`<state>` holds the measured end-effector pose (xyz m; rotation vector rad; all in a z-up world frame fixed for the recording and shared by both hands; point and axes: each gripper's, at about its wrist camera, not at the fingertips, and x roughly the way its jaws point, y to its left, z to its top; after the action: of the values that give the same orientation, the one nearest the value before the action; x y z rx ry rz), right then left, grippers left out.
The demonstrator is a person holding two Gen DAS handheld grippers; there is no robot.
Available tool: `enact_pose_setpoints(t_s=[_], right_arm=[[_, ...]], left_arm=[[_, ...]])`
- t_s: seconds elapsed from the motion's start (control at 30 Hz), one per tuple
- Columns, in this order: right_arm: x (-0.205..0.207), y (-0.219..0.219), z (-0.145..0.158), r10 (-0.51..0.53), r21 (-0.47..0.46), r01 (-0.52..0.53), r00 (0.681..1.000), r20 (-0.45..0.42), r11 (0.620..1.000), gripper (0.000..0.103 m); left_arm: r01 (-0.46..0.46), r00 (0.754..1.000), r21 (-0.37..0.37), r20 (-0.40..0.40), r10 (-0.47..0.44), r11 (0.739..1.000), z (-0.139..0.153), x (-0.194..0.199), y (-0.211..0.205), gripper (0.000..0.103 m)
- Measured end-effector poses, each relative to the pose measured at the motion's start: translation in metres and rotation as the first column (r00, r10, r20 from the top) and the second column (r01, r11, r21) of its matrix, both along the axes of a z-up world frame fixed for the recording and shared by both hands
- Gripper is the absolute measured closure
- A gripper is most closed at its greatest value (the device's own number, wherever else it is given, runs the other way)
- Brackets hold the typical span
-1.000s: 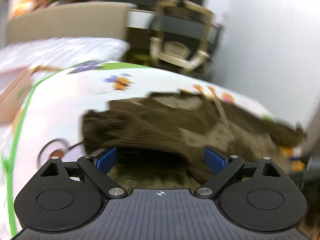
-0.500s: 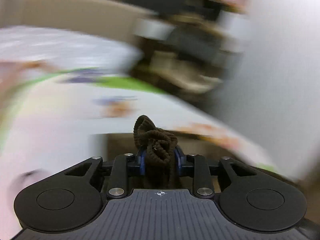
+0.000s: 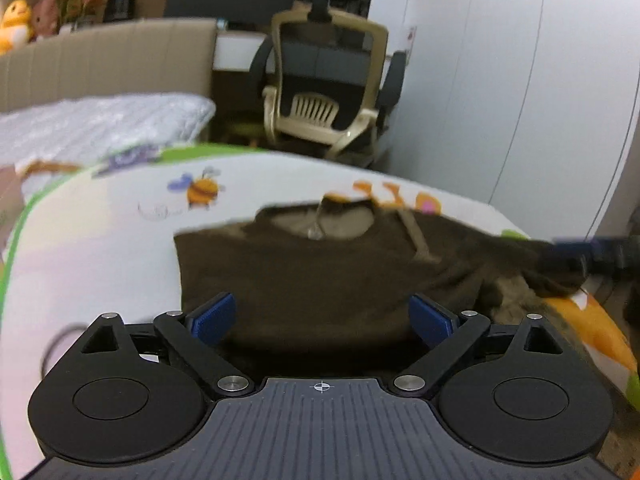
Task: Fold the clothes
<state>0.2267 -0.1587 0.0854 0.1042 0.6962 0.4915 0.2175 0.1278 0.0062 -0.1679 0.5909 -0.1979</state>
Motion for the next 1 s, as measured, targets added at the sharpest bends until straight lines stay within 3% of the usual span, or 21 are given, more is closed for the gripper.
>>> enact_pose_setpoints(t_s=[0.03, 0.13, 0.17, 0.2, 0.3, 0.47, 0.53, 0.6, 0.73, 0.83, 0.9, 1.0], right_arm=[[0.011, 0.010, -0.007, 0.000, -0.009, 0.000, 0.999, -0.038, 1.000, 0.027], [0.038, 0.041, -0.034, 0.003, -0.054, -0.011, 0.988, -0.155, 0.998, 0.067], [0.038, 0.052, -0.032, 0.013, -0.084, -0.024, 0.992, -0.122, 0.996, 0.078], [0.038, 0.061, -0.027, 0.027, -0.112, -0.036, 0.997, -0.079, 0.993, 0.081], [0.025, 0.079, 0.016, 0.087, -0.164, -0.054, 0.976, 0.199, 0.985, 0.082], [0.037, 0.083, 0.027, 0.121, -0.340, 0.034, 0.897, 0.424, 0.940, 0.080], [0.055, 0.070, 0.003, 0.088, -0.384, 0.040, 0.947, 0.309, 0.923, 0.071], [0.066, 0.057, -0.023, 0.022, -0.433, 0.075, 0.977, 0.214, 0.898, 0.070], [0.061, 0.024, -0.031, -0.079, -0.413, 0.148, 0.981, 0.179, 0.899, 0.060], [0.047, -0.024, -0.007, -0.192, -0.303, 0.250, 0.959, 0.207, 0.920, 0.049], [0.038, -0.075, 0.011, -0.332, -0.177, 0.366, 0.923, 0.191, 0.914, 0.047], [0.011, -0.158, 0.021, -0.533, -0.067, 0.546, 0.833, 0.147, 0.835, 0.047]], left_arm=[[-0.001, 1.000, -0.017, -0.010, 0.001, 1.000, -0.004, 0.000, 0.002, 0.005], [-0.021, 1.000, -0.020, -0.007, 0.021, 1.000, -0.008, -0.003, 0.002, 0.005], [-0.026, 1.000, -0.013, -0.007, 0.026, 1.000, -0.006, -0.004, 0.001, 0.004], [-0.034, 0.999, -0.008, -0.006, 0.034, 0.999, -0.004, -0.003, 0.000, 0.004], [-0.069, 0.998, 0.003, 0.011, 0.069, 0.998, 0.005, 0.003, 0.000, 0.001], [-0.125, 0.992, 0.036, -0.032, 0.126, 0.992, -0.001, 0.024, 0.002, 0.000], [-0.133, 0.989, 0.045, -0.063, 0.135, 0.990, -0.005, 0.028, 0.003, 0.000], [-0.130, 0.987, 0.039, -0.085, 0.133, 0.991, -0.011, 0.028, 0.005, 0.000], [-0.131, 0.983, 0.034, -0.127, 0.134, 0.991, -0.021, 0.029, 0.007, 0.000], [-0.130, 0.981, 0.028, -0.144, 0.133, 0.991, -0.026, 0.028, 0.008, 0.000], [-0.131, 0.981, 0.027, -0.139, 0.133, 0.991, -0.027, 0.026, 0.008, 0.000], [-0.131, 0.982, 0.024, -0.132, 0.133, 0.991, -0.029, 0.023, 0.008, 0.000]])
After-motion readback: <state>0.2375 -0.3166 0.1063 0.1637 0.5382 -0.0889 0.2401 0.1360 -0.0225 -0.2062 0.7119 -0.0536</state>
